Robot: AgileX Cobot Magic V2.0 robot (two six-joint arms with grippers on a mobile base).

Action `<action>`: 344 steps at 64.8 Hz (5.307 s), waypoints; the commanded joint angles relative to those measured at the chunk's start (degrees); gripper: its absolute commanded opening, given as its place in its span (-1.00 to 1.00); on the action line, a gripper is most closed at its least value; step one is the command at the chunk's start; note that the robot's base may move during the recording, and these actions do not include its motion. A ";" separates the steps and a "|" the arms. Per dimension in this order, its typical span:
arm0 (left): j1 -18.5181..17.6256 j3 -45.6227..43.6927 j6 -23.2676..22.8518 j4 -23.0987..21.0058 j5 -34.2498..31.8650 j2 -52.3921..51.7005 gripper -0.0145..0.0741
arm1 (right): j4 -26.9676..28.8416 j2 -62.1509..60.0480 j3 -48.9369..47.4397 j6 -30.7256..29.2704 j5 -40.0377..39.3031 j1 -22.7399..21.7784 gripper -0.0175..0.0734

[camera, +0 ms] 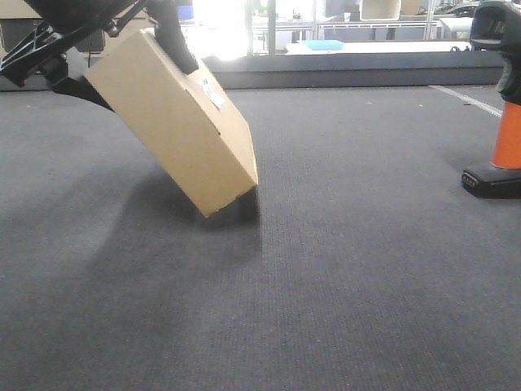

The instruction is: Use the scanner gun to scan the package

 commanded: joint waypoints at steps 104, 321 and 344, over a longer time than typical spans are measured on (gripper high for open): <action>-0.33 -0.22 0.11 1.23 -4.12 -0.42 -0.71 | -0.86 31.47 -4.02 9.47 -31.98 -0.24 0.42; -0.33 -0.22 0.11 1.76 -5.59 -0.42 -0.71 | 6.02 32.09 -22.18 -16.20 -25.26 -2.99 -0.33; -0.33 -0.22 0.11 1.76 -5.59 -0.42 -0.71 | 8.72 32.09 -22.87 -27.29 -23.24 -2.99 -0.33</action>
